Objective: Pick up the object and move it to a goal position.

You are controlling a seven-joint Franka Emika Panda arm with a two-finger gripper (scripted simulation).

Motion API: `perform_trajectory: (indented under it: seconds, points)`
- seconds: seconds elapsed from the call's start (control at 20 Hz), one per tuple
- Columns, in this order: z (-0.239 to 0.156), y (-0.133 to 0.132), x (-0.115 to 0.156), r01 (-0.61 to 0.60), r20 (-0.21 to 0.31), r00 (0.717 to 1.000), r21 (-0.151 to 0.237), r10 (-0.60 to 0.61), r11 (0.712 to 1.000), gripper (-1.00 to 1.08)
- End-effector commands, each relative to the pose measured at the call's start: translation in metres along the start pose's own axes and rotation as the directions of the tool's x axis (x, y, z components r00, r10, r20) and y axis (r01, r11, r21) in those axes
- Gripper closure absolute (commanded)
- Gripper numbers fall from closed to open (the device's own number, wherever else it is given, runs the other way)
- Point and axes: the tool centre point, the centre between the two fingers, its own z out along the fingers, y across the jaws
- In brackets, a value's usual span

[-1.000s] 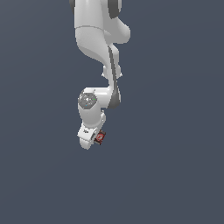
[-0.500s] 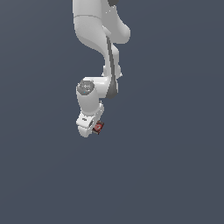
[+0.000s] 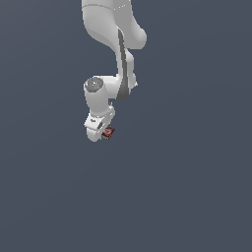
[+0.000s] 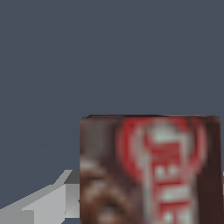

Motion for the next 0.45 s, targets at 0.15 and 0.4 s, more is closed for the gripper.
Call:
perform_trajectory:
  seconds: [0.15,0.4]
  points:
    - [-0.0059,-0.0142,-0.0110,0.000,0.000,1.000,0.000,0.000,1.000,1.08]
    - [-0.0077,-0.0179,-0.0141,0.001,0.000,1.000,0.000,-0.001,1.000,1.08]
